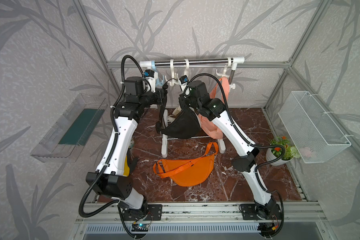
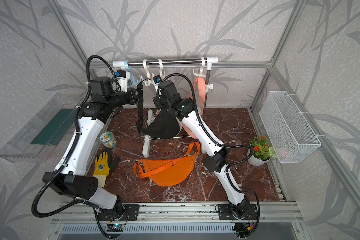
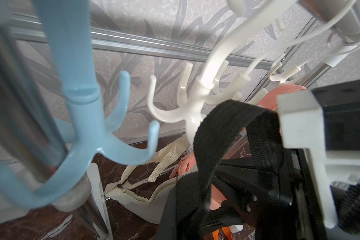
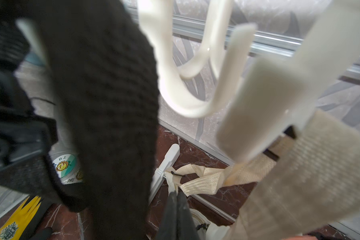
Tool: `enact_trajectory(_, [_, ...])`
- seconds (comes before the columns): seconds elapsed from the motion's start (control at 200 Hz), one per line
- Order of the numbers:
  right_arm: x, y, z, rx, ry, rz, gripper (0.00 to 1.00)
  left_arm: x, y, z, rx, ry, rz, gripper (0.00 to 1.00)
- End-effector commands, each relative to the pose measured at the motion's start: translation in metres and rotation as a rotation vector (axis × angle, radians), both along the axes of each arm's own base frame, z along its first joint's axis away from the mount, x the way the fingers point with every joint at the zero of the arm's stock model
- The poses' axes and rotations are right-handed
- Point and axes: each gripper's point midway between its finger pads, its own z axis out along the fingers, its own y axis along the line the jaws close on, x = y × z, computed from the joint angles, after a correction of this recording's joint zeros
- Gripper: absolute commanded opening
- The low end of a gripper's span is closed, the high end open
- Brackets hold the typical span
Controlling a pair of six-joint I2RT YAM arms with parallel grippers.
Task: Hang the bag on a hook
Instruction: Hang the bag on the hook.
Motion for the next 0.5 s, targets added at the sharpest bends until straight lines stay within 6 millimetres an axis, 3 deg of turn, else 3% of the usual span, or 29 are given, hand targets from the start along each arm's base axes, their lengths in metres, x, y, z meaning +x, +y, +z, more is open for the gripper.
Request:
enact_trajectory(0.0, [0.003,0.000,0.019,0.071,-0.028,0.006,0.00,0.000,0.001,0.002,-0.024,0.038,0.005,0.00])
enact_trajectory(0.495, [-0.001,0.003,-0.009,0.032,0.062,0.040,0.00,0.002,-0.005,-0.028,-0.030,0.131,-0.029,0.00])
